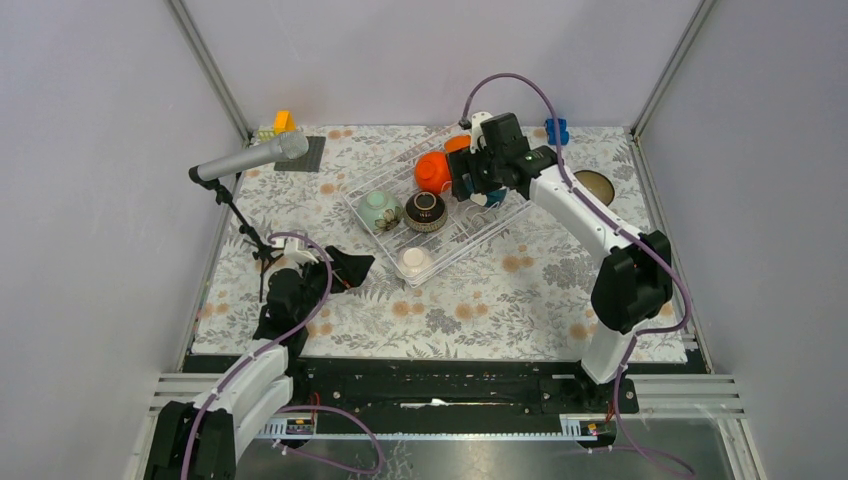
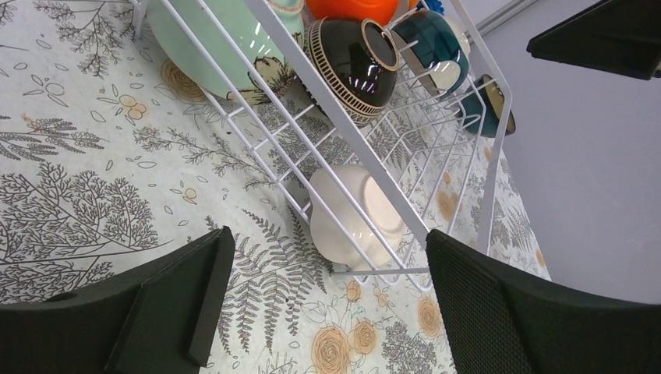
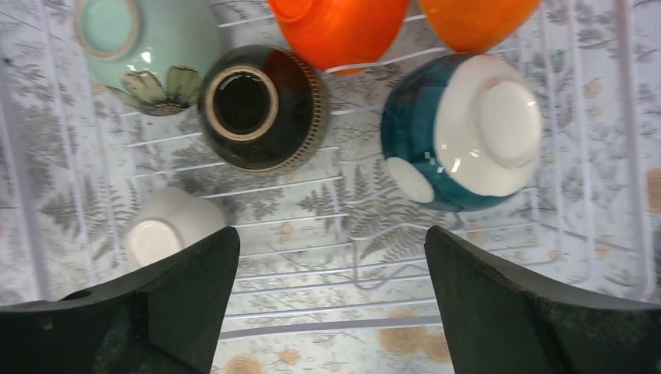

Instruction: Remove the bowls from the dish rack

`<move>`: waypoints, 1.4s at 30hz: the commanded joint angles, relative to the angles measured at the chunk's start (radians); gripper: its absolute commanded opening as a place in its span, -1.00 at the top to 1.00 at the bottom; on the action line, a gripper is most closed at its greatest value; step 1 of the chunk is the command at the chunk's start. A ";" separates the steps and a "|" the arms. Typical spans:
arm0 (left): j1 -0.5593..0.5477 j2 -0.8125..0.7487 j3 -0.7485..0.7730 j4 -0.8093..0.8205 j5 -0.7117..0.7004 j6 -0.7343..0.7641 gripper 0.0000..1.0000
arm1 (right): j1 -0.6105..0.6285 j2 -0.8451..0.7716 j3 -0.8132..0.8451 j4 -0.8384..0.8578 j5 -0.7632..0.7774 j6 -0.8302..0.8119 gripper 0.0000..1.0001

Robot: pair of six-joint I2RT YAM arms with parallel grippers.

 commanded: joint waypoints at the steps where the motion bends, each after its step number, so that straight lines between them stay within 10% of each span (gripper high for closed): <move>1: -0.002 0.016 0.015 0.068 0.022 -0.003 -0.96 | 0.022 0.011 0.007 0.035 -0.146 0.147 -0.98; 9: -0.002 0.024 0.013 0.080 0.028 -0.005 -0.96 | 0.076 0.100 0.039 0.064 0.099 0.212 -0.99; 22: -0.002 0.013 -0.001 0.097 0.029 -0.002 -0.97 | 0.078 0.191 0.075 0.054 0.487 -0.207 -0.99; 42: -0.004 0.029 0.003 0.101 0.028 0.004 -0.97 | 0.078 0.354 0.160 0.049 0.557 -0.323 -0.99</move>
